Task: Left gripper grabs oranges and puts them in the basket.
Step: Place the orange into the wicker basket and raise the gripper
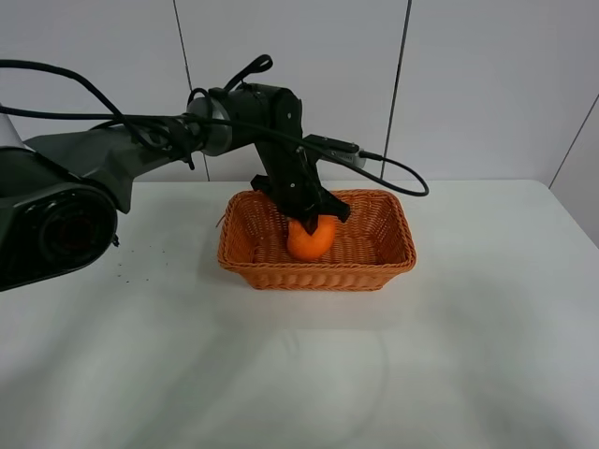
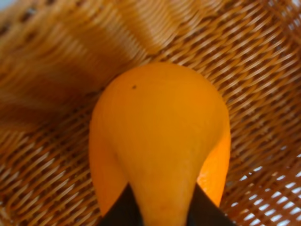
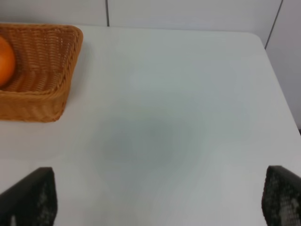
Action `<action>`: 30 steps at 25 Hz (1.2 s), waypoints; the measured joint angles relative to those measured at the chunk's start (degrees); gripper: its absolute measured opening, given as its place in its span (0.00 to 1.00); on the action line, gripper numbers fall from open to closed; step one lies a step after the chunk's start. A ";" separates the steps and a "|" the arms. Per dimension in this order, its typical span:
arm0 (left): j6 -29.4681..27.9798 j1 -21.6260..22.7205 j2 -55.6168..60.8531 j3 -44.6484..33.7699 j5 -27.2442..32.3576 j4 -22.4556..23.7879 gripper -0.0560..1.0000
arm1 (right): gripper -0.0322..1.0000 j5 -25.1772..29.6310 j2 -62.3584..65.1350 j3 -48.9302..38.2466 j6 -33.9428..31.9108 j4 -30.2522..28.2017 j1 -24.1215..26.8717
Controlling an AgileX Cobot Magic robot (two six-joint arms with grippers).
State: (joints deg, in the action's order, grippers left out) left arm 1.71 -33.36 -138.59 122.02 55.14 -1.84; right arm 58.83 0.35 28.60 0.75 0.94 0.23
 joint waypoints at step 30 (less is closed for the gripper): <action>0.47 1.93 7.59 6.29 10.97 -1.13 0.85 | 0.70 0.00 0.00 0.00 0.00 0.00 0.00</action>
State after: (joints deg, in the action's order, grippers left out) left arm 2.18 -31.43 -131.00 128.31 66.11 -2.98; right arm 58.83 0.35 28.60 0.75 0.94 0.23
